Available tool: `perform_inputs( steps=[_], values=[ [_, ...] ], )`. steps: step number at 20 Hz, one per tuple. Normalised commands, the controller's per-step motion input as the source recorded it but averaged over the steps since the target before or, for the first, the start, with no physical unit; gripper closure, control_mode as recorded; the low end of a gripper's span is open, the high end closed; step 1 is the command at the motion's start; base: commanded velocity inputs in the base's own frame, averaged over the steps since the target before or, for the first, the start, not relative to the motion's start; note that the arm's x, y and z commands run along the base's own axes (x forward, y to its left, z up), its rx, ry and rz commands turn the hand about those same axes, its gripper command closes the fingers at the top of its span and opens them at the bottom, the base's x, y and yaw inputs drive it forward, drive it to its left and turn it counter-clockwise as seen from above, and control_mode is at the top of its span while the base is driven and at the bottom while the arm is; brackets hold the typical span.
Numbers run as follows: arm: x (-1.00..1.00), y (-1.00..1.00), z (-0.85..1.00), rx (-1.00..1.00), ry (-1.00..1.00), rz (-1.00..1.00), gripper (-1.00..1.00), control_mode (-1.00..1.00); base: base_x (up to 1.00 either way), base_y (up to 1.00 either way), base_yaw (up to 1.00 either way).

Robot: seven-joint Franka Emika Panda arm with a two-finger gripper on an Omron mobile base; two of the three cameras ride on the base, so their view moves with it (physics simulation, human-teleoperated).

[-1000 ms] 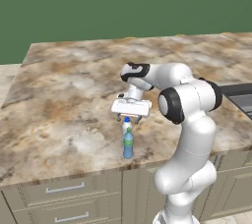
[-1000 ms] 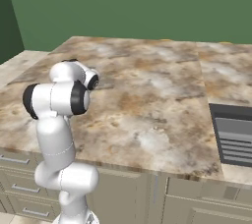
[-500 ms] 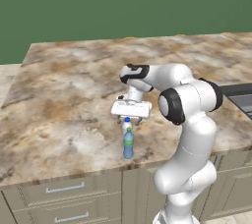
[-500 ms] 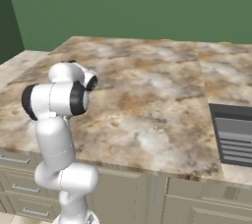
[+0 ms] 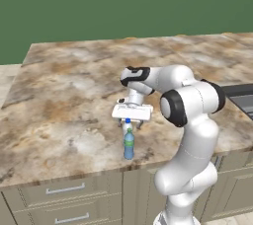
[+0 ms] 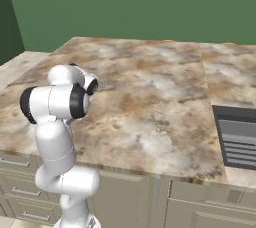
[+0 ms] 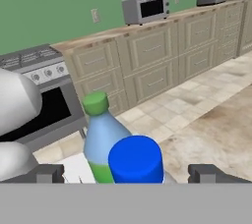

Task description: Take the bottled waters from the counter and place them in the freezer to freeze. Close the freezer door after placing the bottles.

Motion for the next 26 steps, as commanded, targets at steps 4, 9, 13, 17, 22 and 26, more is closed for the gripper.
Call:
perform_inputs(
  steps=[4,9,13,17,22,26],
  values=[
    [-0.11,0.0,-0.01,0.0,0.01,0.01,-1.0,-1.0,0.0,0.0,0.0],
    [-0.03,0.0,-0.01,0.0,0.01,0.0,-1.0,-1.0,0.0,0.0,0.0],
    [0.02,0.0,0.0,0.0,0.0,0.0,-1.0,-1.0,0.0,0.0,0.0],
    [0.13,0.0,0.0,0.0,0.03,0.0,-1.0,-1.0,0.0,0.0,0.0],
    [0.15,0.0,-0.01,0.0,0.0,0.0,-1.0,-1.0,0.0,0.0,0.0],
    [0.12,0.0,-0.03,0.0,0.0,0.0,-1.0,-1.0,0.0,0.0,0.0]
  ],
)
